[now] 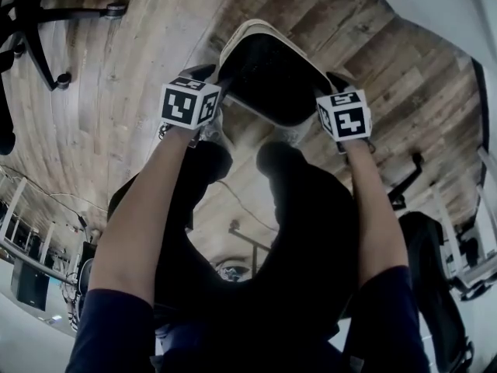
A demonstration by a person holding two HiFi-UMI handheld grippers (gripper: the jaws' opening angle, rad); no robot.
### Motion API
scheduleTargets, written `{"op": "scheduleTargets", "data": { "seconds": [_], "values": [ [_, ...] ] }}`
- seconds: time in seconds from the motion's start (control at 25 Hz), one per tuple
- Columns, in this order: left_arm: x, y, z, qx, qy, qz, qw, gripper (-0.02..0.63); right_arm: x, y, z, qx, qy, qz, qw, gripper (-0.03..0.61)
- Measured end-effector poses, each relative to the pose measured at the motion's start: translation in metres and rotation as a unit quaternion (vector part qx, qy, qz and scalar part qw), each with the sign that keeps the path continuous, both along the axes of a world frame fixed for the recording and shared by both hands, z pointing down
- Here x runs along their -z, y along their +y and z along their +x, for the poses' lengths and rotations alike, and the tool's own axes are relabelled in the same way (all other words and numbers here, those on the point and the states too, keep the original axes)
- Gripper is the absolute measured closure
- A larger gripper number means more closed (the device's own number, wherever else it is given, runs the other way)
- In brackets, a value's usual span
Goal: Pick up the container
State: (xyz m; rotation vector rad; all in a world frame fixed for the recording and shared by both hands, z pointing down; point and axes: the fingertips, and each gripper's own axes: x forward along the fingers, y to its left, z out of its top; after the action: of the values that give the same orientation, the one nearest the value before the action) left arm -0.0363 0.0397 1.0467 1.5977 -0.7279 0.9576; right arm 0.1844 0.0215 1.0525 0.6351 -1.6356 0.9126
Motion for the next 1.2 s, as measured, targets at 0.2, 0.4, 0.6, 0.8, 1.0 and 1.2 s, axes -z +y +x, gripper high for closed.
{"op": "scheduleTargets", "data": {
  "seconds": [0.2, 0.4, 0.6, 0.8, 1.0, 1.2],
  "values": [
    [-0.007, 0.000, 0.009, -0.002, 0.003, -0.006, 1.0000, 0.457, -0.014, 0.009, 0.001, 0.016, 0.014, -0.008, 1.000, 0.462],
    [-0.006, 0.001, 0.008, -0.003, -0.014, -0.006, 0.9999, 0.479, -0.014, 0.010, 0.002, 0.006, 0.024, -0.015, 1.000, 0.489],
    [0.009, -0.005, 0.007, 0.004, -0.015, -0.001, 0.9999, 0.483, -0.002, 0.002, 0.003, -0.001, 0.032, -0.002, 0.999, 0.505],
    [0.063, -0.018, 0.000, -0.010, -0.014, 0.012, 0.9998, 0.485, 0.053, -0.005, -0.004, -0.013, 0.033, 0.011, 0.999, 0.505],
    [0.153, -0.040, -0.007, 0.001, -0.011, 0.042, 0.9991, 0.483, 0.138, -0.026, -0.012, -0.011, 0.029, 0.035, 0.999, 0.505],
    [0.259, -0.051, -0.018, 0.021, -0.015, 0.068, 0.9973, 0.486, 0.246, -0.042, -0.021, -0.019, 0.027, 0.059, 0.998, 0.507]
  ]
}}
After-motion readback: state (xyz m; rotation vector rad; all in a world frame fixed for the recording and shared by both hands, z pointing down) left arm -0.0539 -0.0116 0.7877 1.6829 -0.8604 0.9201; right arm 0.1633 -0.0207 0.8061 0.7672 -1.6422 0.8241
